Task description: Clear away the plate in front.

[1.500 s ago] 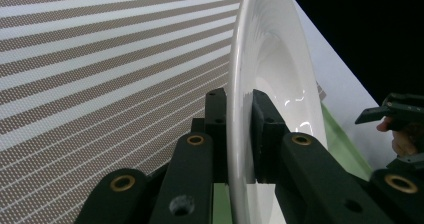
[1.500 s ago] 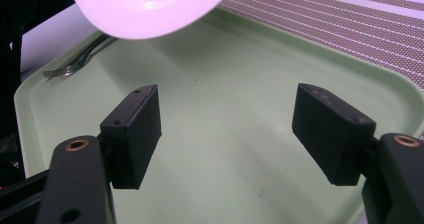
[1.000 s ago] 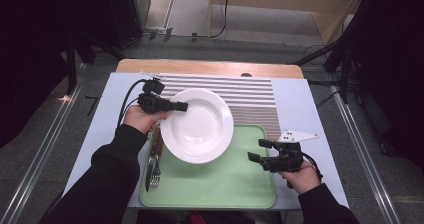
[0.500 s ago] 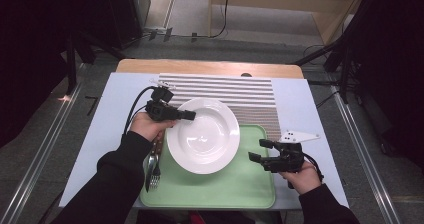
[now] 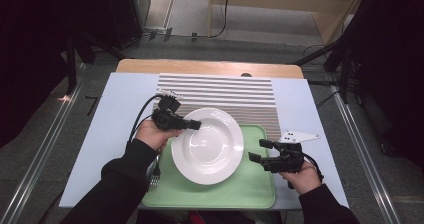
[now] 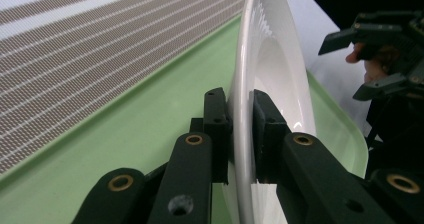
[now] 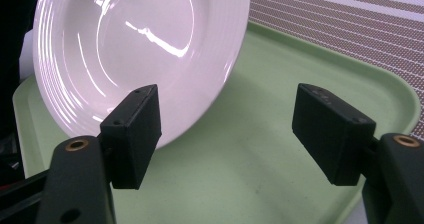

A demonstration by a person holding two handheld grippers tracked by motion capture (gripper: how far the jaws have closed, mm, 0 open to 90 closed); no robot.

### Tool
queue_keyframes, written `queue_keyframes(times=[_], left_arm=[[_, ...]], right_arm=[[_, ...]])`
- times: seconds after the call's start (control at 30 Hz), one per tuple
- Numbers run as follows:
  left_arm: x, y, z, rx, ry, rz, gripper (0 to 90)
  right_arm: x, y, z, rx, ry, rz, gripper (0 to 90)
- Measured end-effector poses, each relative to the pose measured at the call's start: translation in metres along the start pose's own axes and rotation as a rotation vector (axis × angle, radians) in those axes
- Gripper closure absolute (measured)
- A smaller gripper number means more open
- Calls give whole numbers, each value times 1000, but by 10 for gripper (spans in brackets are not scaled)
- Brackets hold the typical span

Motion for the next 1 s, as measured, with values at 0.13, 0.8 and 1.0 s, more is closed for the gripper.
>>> queue_keyframes(times=[0.13, 0.8, 1.0], left_arm=[[2, -3, 1, -15, -15, 11, 793], [18, -25, -4, -37, 17, 2, 795], [18, -30, -12, -56, 35, 2, 804]], right_arm=[[0, 0, 0, 0, -1, 0, 266], [0, 0, -2, -6, 5, 0, 266], [-1, -1, -2, -8, 3, 1, 266]])
Point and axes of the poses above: each handheld gripper's, and its own axes: x roughly forward along the jaws, y roughly out of its top, z roughly to its right, the point moved 2 cm from there along x, roughly forward along the jaws, and after that the axes turned 11 degrees about z, right-handed, at the moved point
